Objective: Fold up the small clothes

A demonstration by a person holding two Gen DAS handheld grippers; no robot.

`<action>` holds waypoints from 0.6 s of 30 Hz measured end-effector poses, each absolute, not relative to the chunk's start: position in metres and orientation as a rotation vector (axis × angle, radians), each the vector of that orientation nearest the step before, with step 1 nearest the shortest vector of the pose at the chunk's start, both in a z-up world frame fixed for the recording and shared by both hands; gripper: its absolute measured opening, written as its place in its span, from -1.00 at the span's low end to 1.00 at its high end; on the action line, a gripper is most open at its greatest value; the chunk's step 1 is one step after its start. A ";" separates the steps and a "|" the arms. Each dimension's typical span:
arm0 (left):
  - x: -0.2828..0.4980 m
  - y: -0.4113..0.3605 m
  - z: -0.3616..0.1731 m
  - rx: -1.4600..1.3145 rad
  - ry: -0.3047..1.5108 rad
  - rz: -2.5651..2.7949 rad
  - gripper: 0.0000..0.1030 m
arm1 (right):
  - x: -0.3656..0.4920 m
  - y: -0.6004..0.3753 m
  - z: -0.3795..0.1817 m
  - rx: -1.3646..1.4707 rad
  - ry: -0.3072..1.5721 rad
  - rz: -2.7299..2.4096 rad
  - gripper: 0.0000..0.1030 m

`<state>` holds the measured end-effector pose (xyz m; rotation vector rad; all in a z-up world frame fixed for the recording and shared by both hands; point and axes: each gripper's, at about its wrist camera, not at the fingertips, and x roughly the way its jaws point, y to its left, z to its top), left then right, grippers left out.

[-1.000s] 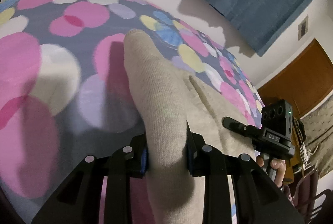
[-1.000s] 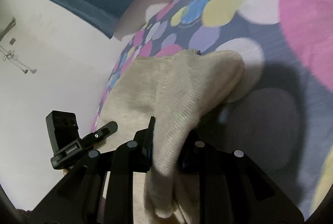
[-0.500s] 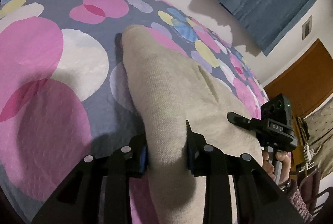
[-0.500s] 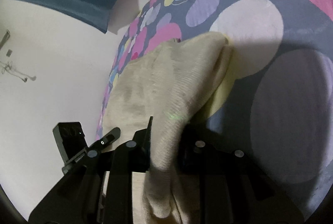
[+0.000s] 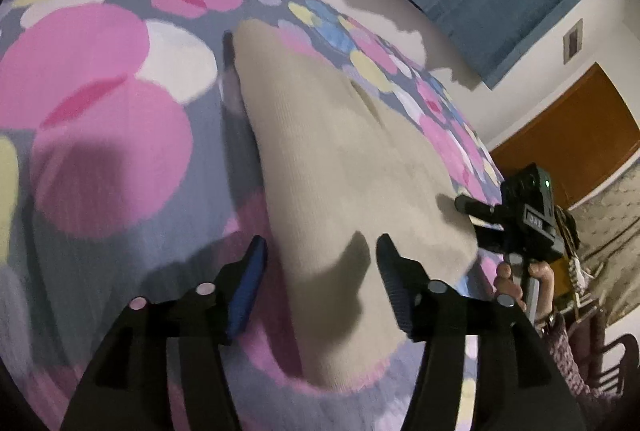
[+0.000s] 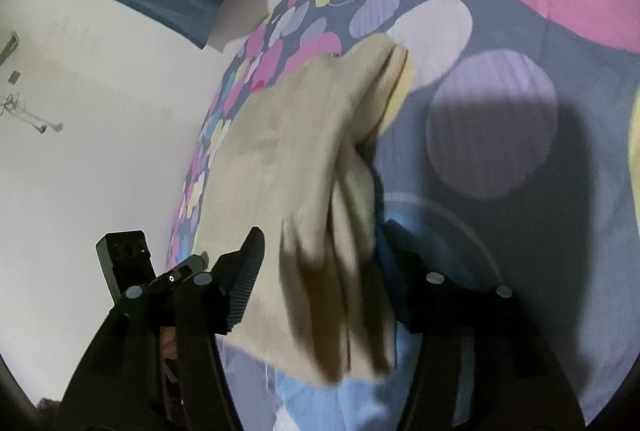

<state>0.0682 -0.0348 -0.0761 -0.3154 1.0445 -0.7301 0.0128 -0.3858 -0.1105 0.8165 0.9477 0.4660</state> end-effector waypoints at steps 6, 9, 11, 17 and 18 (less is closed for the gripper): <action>0.057 -0.042 -0.085 -0.300 1.072 -0.758 -0.14 | -0.003 -0.375 -0.110 0.759 0.971 0.474 -0.06; 0.060 -0.046 -0.090 -0.304 1.104 -0.754 -0.63 | -0.004 -0.369 -0.116 0.750 1.009 0.457 -0.55; 0.061 -0.045 -0.085 -0.321 1.100 -0.759 -0.71 | -0.007 -0.367 -0.118 0.769 1.013 0.468 -0.66; 0.058 -0.033 -0.067 -0.358 1.068 -0.771 -0.75 | -0.022 -0.365 -0.106 0.825 0.982 0.503 -0.72; 0.058 -0.031 -0.067 -0.364 1.068 -0.773 -0.75 | -0.025 -0.365 -0.106 0.826 0.983 0.509 -0.73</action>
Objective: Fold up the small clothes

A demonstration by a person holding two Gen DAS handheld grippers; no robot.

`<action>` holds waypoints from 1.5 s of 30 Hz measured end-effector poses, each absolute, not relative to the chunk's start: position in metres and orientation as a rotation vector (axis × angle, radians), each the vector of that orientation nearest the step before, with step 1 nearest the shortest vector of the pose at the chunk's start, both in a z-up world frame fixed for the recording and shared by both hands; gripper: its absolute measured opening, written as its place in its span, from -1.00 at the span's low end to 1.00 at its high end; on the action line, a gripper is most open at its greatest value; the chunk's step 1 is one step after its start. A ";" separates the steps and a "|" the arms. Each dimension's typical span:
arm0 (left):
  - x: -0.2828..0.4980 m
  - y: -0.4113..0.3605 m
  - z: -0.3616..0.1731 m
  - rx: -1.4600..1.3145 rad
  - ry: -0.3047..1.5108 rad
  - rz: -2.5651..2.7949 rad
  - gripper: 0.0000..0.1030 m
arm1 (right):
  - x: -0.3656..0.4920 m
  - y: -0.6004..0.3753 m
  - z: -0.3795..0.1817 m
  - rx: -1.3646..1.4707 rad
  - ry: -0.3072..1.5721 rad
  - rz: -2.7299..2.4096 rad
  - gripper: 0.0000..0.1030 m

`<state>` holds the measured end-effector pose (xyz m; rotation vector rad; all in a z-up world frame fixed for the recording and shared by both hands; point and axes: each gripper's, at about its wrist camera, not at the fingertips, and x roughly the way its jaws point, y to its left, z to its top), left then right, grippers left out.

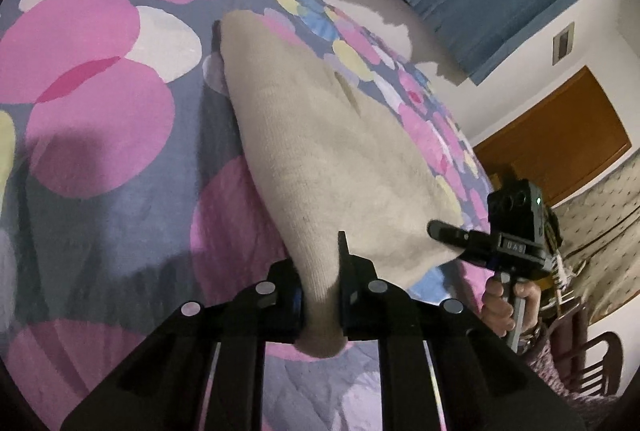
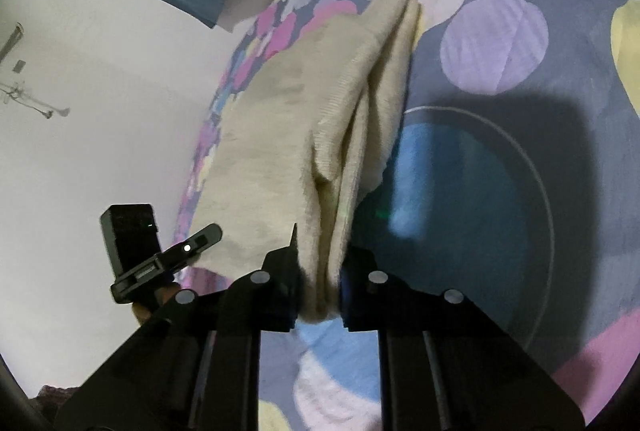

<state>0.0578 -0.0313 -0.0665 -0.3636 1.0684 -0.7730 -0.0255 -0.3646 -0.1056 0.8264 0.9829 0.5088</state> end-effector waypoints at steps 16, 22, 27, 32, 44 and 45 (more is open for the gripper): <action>0.049 -0.022 -0.096 -0.380 1.088 -0.765 -0.71 | -0.031 -0.376 -0.122 0.871 0.995 0.522 -0.75; 0.042 -0.022 -0.082 -0.332 1.038 -0.757 -0.30 | -0.032 -0.377 -0.116 0.847 0.988 0.534 -0.52; 0.041 -0.016 -0.070 -0.364 1.030 -0.815 0.19 | -0.033 -0.382 -0.102 0.820 0.968 0.523 0.04; 0.059 -0.011 -0.066 -0.380 1.021 -0.792 0.27 | -0.014 -0.398 -0.102 0.841 0.949 0.483 0.09; 0.132 -0.042 -0.089 -0.358 1.049 -0.688 0.27 | 0.085 -0.417 -0.113 0.921 0.909 0.395 0.08; 0.134 -0.042 -0.089 -0.356 1.046 -0.682 0.27 | 0.092 -0.417 -0.114 0.913 0.912 0.383 0.01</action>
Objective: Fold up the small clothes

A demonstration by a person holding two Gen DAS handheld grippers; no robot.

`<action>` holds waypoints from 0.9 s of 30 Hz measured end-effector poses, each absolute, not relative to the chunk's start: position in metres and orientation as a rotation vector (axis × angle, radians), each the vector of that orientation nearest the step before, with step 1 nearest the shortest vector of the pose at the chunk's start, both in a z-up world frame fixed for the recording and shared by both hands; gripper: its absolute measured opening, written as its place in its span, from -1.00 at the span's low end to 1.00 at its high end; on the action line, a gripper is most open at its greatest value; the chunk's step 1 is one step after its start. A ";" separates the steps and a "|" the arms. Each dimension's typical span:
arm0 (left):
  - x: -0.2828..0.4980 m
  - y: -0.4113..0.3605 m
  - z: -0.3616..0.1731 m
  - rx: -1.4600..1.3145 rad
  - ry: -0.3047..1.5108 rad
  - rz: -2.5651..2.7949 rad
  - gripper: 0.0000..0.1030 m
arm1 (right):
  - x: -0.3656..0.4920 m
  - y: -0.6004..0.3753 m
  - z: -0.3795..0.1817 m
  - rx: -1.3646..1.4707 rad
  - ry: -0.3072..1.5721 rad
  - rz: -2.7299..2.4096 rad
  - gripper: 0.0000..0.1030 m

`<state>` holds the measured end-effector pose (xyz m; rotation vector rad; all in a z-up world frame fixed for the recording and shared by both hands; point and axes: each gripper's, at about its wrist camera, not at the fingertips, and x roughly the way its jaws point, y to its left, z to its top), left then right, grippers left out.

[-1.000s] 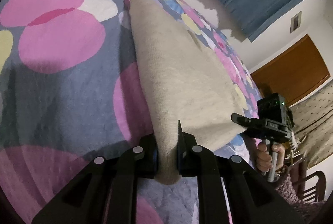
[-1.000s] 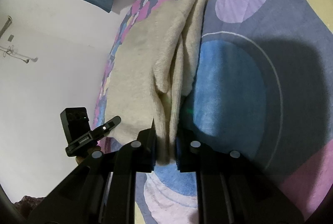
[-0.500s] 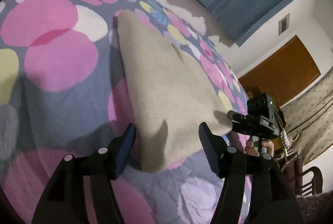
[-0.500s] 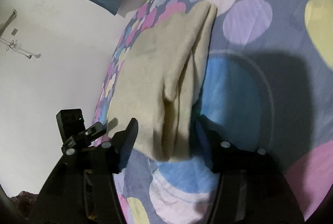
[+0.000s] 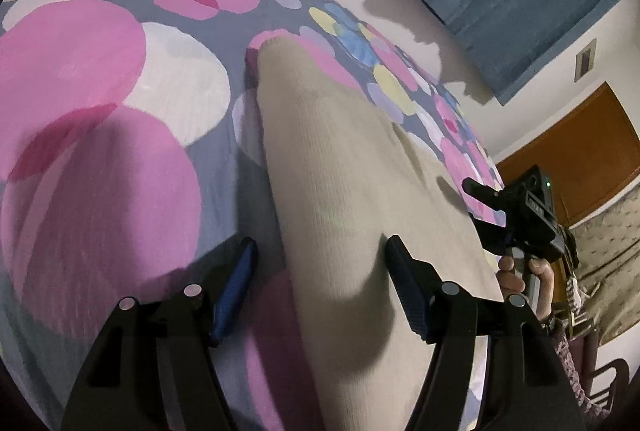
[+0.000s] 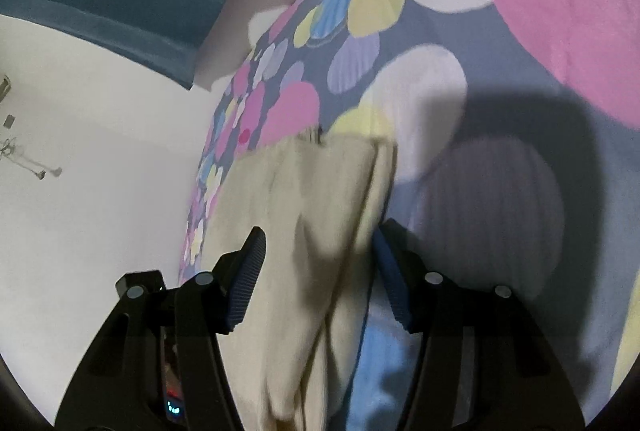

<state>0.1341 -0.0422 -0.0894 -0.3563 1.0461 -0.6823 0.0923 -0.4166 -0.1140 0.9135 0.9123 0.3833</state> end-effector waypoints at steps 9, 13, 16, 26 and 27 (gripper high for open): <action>0.146 -0.051 -0.093 -0.311 1.064 -0.683 -0.09 | 0.117 -0.412 -0.129 0.879 0.958 0.333 -0.77; 0.145 -0.046 -0.090 -0.333 1.058 -0.691 -0.05 | 0.110 -0.412 -0.128 0.884 0.953 0.339 -0.72; 0.136 -0.040 -0.087 -0.341 1.054 -0.683 -0.05 | 0.093 -0.414 -0.124 0.908 0.952 0.349 -0.49; 0.078 -0.025 -0.079 -0.344 1.063 -0.692 0.05 | 0.015 -0.379 -0.103 0.813 0.968 0.432 0.02; 0.070 -0.025 -0.079 -0.324 1.060 -0.687 0.05 | 0.008 -0.377 -0.102 0.810 0.967 0.435 0.02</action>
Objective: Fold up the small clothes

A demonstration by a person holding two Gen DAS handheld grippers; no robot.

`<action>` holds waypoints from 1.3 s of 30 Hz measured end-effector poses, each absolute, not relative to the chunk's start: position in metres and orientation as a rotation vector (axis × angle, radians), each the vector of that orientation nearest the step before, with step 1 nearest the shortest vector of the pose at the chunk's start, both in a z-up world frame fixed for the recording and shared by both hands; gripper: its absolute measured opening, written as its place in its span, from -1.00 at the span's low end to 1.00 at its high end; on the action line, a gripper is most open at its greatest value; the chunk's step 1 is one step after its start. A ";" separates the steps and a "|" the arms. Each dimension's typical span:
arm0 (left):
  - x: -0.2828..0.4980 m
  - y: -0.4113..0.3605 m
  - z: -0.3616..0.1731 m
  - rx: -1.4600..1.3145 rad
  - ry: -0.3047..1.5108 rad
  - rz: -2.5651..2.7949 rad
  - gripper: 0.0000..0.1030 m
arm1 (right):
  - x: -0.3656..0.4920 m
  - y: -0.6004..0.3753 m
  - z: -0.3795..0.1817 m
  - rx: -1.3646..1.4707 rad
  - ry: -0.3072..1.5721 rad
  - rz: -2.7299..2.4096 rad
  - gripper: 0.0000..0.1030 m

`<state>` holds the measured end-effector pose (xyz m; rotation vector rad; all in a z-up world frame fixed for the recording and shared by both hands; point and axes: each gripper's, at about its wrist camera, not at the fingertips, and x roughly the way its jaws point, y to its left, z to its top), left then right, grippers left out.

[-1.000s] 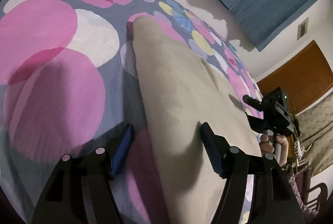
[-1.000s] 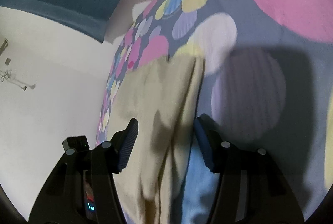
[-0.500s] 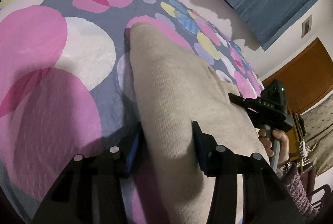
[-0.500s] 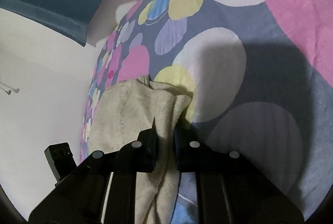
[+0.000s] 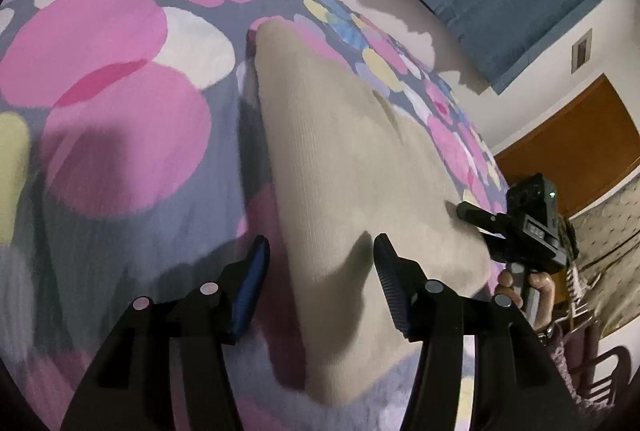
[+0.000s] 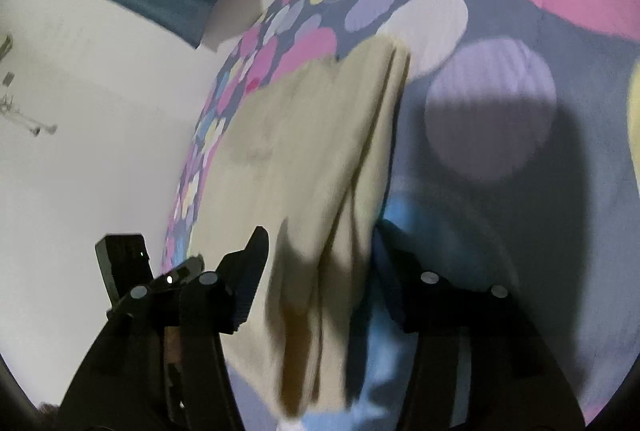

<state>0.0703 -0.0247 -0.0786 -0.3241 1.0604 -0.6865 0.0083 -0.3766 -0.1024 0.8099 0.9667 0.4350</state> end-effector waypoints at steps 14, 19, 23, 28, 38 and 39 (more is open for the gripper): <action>0.040 -0.038 -0.086 -0.188 1.027 -0.645 -0.42 | -0.022 -0.363 -0.110 0.792 0.978 0.418 -0.61; 0.038 -0.039 -0.085 -0.168 1.008 -0.637 -0.43 | -0.026 -0.363 -0.110 0.801 0.970 0.417 -0.64; 0.037 -0.038 -0.084 -0.172 1.005 -0.632 -0.43 | -0.022 -0.361 -0.110 0.801 0.967 0.416 -0.64; 0.035 -0.036 -0.084 -0.172 0.999 -0.617 -0.38 | -0.024 -0.363 -0.110 0.794 0.965 0.412 -0.63; 0.025 -0.033 -0.080 -0.157 0.984 -0.582 -0.33 | -0.031 -0.368 -0.110 0.811 0.957 0.401 -0.50; 0.025 -0.033 -0.079 -0.160 0.983 -0.579 -0.32 | -0.032 -0.368 -0.110 0.809 0.957 0.399 -0.48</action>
